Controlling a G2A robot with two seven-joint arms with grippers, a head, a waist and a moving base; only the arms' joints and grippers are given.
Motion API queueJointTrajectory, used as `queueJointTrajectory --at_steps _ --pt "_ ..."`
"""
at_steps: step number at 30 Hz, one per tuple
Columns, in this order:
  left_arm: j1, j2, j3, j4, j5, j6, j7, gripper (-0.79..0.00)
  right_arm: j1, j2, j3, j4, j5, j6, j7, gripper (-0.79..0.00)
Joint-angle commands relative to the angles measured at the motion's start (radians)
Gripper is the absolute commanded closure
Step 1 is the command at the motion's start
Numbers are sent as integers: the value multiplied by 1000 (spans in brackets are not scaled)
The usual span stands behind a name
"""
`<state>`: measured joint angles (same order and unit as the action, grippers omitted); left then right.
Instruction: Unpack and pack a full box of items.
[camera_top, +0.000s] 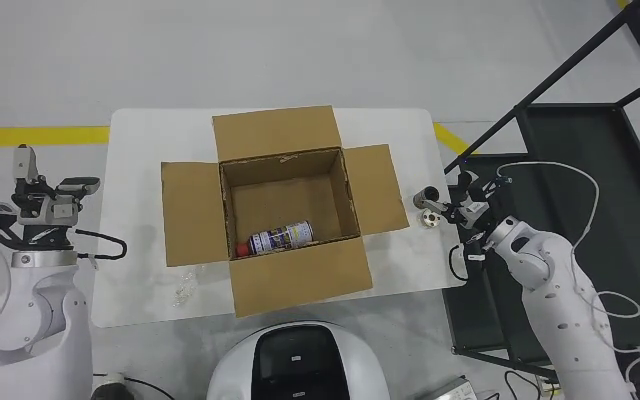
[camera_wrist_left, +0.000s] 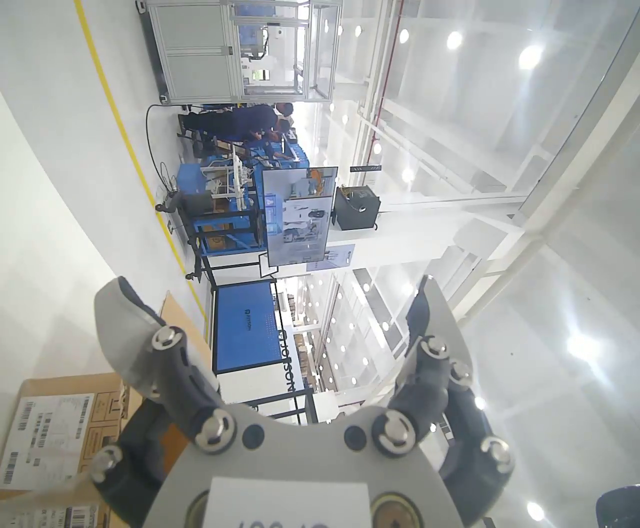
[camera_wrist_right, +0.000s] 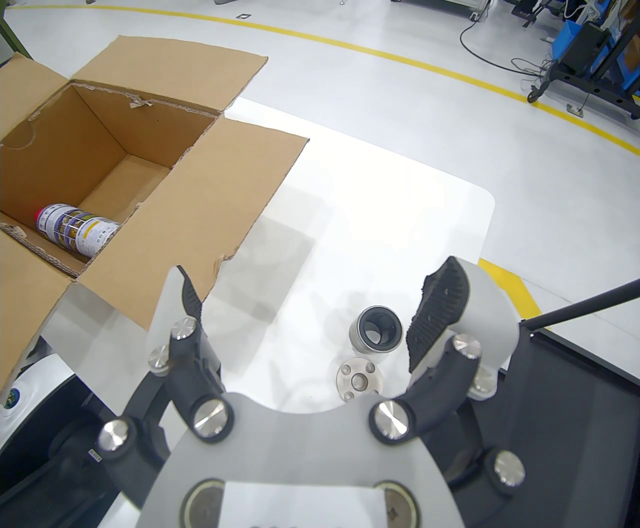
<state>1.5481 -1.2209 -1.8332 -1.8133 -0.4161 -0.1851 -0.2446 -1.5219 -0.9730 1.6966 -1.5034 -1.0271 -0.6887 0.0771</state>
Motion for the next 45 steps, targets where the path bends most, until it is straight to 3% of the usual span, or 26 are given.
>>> queueJointTrajectory --at_steps 1,14,28,45 --pt "0 0 0 0 0 0 0 -785 0 0 0 0 0 0 0 -785" --pt "0 0 0 0 0 0 0 -785 -1 -1 -1 3 0 12 4 -785" --pt "0 0 0 0 0 0 0 -785 90 -1 -108 190 -93 5 196 -785" --pt "0 0 0 0 0 0 0 -785 129 -3 -119 241 -87 15 164 -785"
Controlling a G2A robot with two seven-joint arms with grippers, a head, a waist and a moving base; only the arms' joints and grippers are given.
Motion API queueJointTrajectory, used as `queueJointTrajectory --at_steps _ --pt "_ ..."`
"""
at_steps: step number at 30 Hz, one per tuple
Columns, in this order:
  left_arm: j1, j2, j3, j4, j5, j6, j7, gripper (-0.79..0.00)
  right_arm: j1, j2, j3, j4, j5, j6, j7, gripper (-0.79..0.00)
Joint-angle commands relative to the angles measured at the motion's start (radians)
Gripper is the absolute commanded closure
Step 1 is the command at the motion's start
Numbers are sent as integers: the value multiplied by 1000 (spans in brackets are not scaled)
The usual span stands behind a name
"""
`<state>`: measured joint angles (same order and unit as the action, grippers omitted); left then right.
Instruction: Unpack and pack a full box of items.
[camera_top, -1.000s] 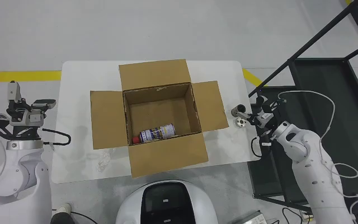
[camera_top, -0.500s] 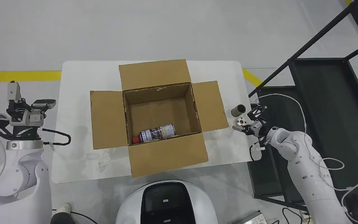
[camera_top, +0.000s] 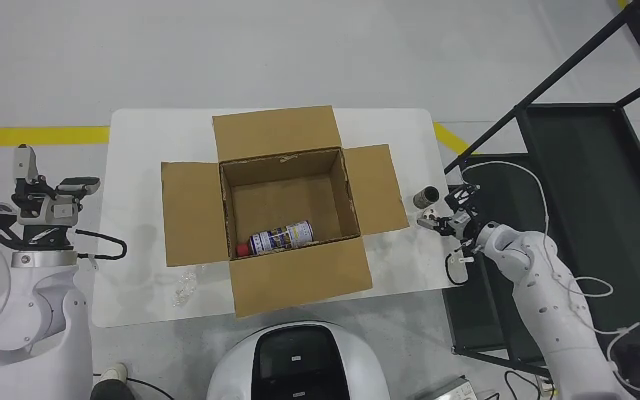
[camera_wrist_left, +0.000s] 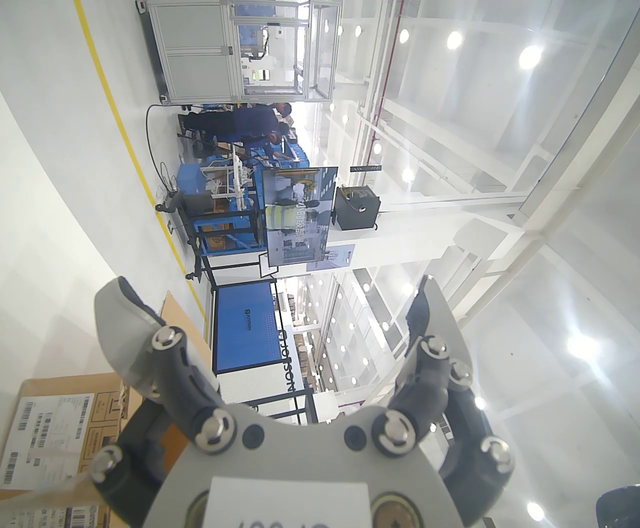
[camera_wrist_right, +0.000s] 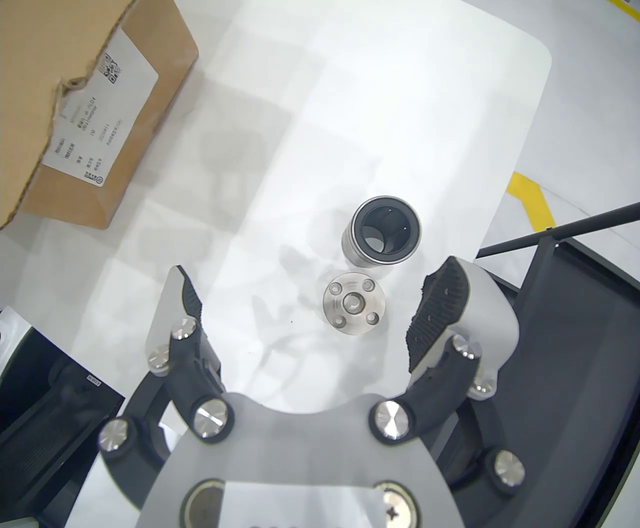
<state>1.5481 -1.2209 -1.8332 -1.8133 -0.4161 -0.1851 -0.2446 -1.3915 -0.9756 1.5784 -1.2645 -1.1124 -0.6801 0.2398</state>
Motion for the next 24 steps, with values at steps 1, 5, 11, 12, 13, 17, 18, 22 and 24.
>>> queueJointTrajectory --at_steps 1,5,11,12,13,17,18,22,24 --pt "0 0 0 0 0 0 0 -785 -2 -1 -6 2 -11 27 6 -785" --pt "0 0 0 0 0 0 0 -785 13 -5 -31 34 -19 54 29 -785" --pt "0 0 0 0 0 0 0 -785 78 -14 -93 120 -37 55 58 -785" --pt "0 0 0 0 0 0 0 -785 90 -16 -101 135 -38 54 56 -785" --pt "0 0 0 0 0 0 0 -785 101 -17 -108 151 -39 54 54 -785" --pt "0 0 0 0 0 0 0 -785 148 -23 -134 219 -40 57 48 -785" --pt "0 0 0 0 0 0 0 -785 159 -24 -141 235 -42 56 47 -785" --pt "0 0 0 0 0 0 0 -785 195 -30 -166 295 -47 44 44 -785" --pt "0 0 0 0 0 0 0 -785 211 -32 -177 324 -47 37 42 -785"
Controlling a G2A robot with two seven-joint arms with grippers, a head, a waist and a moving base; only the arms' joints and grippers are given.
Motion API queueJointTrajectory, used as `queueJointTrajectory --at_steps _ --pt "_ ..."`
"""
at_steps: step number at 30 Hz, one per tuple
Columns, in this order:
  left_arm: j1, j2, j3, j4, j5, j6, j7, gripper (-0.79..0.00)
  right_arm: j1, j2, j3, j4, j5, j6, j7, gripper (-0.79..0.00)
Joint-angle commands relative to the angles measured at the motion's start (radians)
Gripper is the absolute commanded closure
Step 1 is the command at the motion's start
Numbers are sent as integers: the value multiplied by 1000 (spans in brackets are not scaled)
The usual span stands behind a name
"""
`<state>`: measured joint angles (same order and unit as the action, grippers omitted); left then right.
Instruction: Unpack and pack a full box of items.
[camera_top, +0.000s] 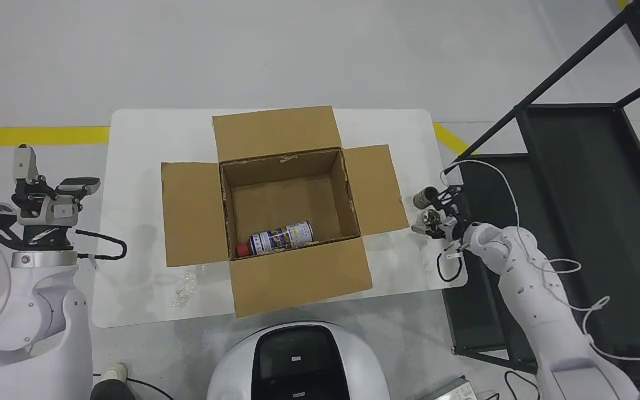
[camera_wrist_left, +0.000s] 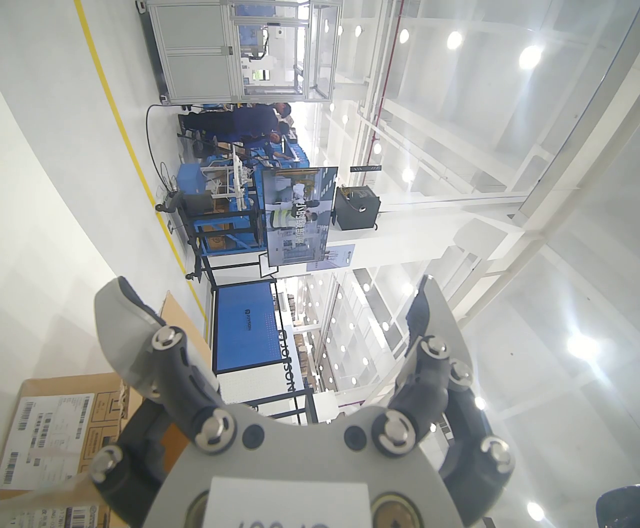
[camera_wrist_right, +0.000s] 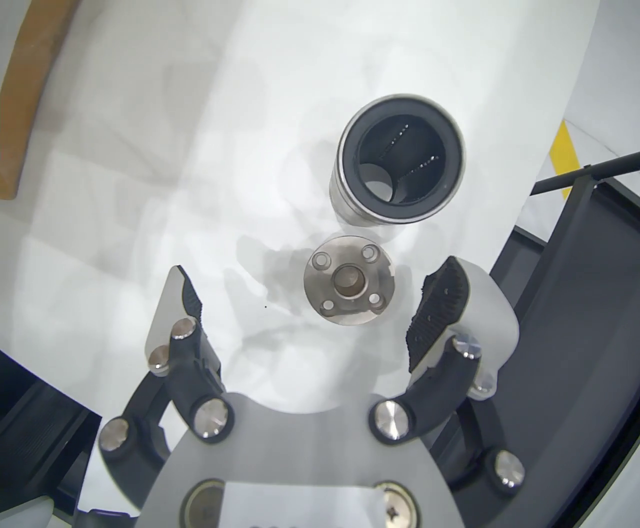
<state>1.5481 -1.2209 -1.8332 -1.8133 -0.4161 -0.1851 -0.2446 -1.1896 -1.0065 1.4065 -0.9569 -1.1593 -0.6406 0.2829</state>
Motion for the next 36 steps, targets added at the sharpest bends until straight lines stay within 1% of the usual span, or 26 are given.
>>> queueJointTrajectory --at_steps 1,14,16,17,19,21,22,24,25,27,32,36 --pt "0 0 0 0 0 0 0 -785 17 -3 -11 29 0 -4 -3 -785" --pt "0 0 0 0 0 0 0 -785 109 -22 -76 167 -9 8 -25 -785" --pt "0 0 0 0 0 0 0 -785 118 -24 -82 184 -9 7 -29 -767" --pt "0 0 0 0 0 0 0 -785 123 -24 -85 191 -10 6 -31 -736" --pt "0 0 0 0 0 0 0 -785 132 -26 -92 205 -12 6 -32 -637" --pt "0 0 0 0 0 0 0 -785 140 -28 -99 217 -14 7 -34 -474" --pt "0 0 0 0 0 0 0 -785 144 -29 -102 222 -15 8 -35 -376" --pt "0 0 0 0 0 0 0 -785 149 -30 -106 229 -18 8 -38 -286" --pt "0 0 0 0 0 0 0 -785 152 -31 -110 234 -20 9 -41 -228" --pt "0 0 0 0 0 0 0 -785 154 -31 -112 237 -23 12 -47 0" --pt "0 0 0 0 0 0 0 -785 148 -26 -102 233 -27 24 -83 0" --pt "0 0 0 0 0 0 0 -785 123 -12 -70 202 -32 21 -102 0"
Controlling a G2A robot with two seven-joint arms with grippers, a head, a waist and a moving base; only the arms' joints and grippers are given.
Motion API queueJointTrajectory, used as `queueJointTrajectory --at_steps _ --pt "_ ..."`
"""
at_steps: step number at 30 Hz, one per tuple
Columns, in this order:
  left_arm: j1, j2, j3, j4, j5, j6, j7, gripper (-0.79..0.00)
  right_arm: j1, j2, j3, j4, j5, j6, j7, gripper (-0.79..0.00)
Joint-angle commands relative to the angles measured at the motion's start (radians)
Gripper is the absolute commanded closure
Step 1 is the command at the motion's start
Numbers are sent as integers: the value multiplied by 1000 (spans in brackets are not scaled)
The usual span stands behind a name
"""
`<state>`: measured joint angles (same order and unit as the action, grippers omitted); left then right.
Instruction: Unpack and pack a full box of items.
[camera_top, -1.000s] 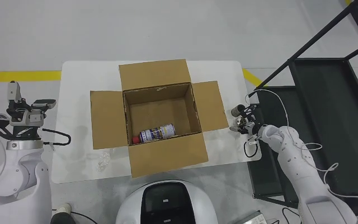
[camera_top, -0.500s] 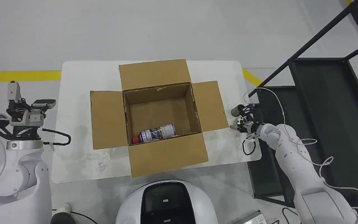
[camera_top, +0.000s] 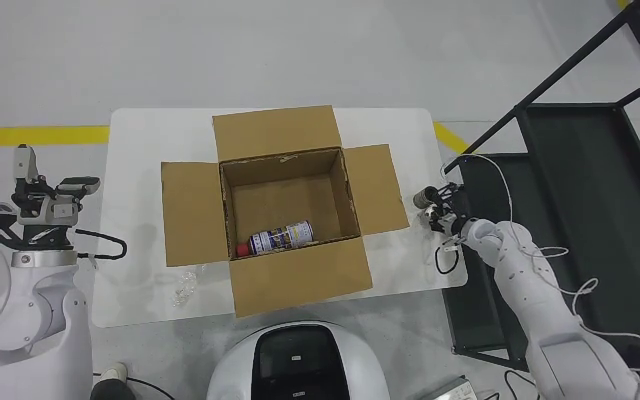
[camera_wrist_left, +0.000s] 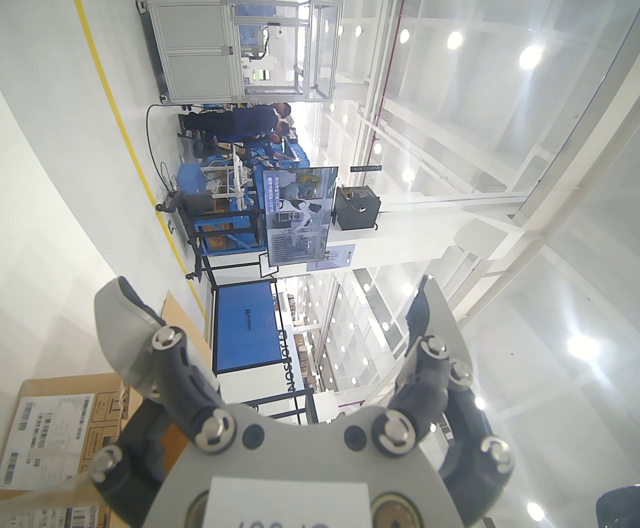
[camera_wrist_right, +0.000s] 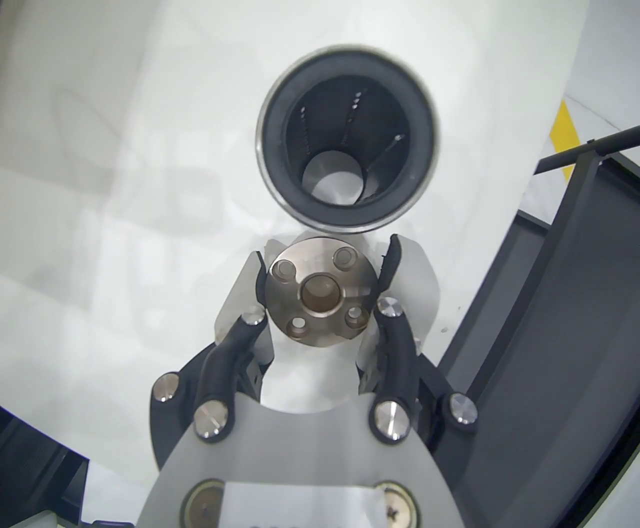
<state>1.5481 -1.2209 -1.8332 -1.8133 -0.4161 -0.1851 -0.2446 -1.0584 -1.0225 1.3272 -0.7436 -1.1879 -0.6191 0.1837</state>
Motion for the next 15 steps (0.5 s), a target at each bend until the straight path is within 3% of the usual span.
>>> queueJointTrajectory --at_steps 1,8,15 --pt "0 0 0 0 0 0 0 -785 -17 9 19 -24 -5 0 -6 0" --pt "0 0 0 0 0 0 0 -785 -103 41 102 -163 -11 8 -4 0" --pt "0 0 0 0 0 0 0 -785 -254 70 216 -434 -3 47 29 0"
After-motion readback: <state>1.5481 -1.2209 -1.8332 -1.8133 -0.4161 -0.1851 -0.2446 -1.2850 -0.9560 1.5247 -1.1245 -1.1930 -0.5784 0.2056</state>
